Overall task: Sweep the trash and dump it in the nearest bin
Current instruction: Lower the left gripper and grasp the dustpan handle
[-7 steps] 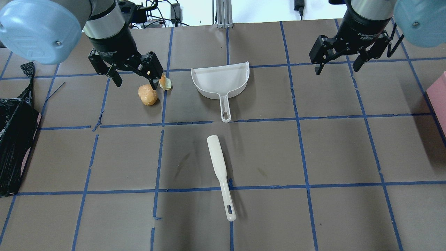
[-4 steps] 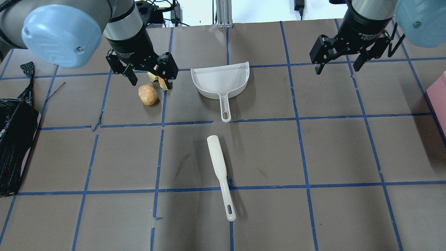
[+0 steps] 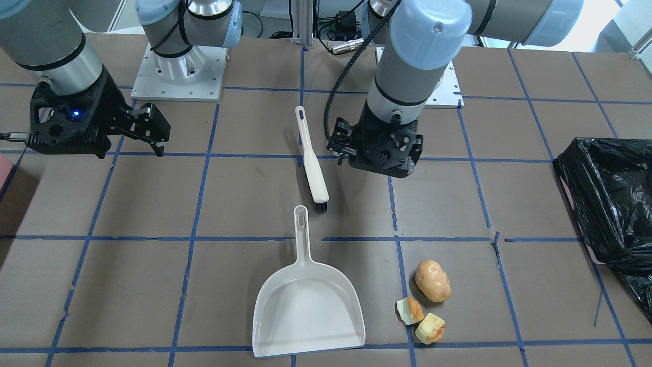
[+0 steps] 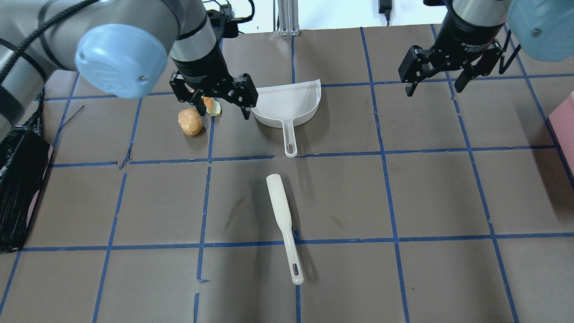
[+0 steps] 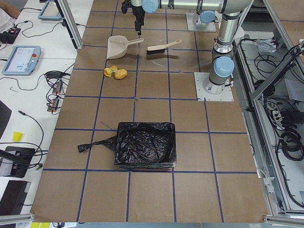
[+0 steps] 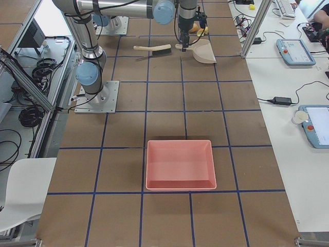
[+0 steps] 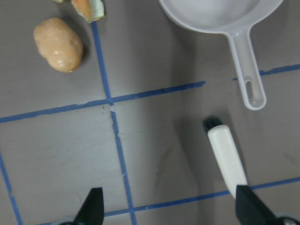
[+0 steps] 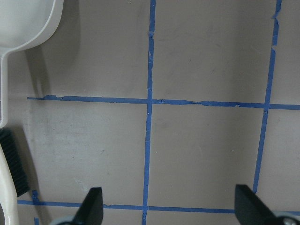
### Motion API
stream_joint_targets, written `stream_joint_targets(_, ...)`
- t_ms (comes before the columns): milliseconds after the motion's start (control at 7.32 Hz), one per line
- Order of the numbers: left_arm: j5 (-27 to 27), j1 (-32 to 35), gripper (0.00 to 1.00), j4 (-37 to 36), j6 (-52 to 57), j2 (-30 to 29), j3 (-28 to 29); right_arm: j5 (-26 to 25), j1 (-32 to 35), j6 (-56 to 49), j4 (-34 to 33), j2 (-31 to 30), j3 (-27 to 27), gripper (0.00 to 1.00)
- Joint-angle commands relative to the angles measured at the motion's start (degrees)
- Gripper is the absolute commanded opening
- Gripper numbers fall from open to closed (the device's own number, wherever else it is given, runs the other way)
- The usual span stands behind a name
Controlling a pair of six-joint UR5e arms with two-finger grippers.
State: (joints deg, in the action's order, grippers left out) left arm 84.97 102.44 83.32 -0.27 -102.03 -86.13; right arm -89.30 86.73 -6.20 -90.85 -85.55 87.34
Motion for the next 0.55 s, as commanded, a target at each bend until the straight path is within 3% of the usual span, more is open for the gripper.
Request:
stream_joint_targets(0, -1.56, 3.91, 1.0, -7.28, -0.7, -3.51, -2.89, 0.0, 0.02, 0.23, -0.03, -0.14, 0.02, 1.0)
stream_joint_targets(273, 1.59, 5.49, 0.99, -22.27, -6.13, -8.95, -7.02, 0.0, 0.02, 0.05, -0.03, 0.03, 0.2, 1.0)
stream_joint_targets(410, 1.69, 5.75, 0.99, -25.28, -7.11, -11.15, -8.0, -0.09, 0.02, 0.14, -0.03, -0.14, 0.2, 1.0)
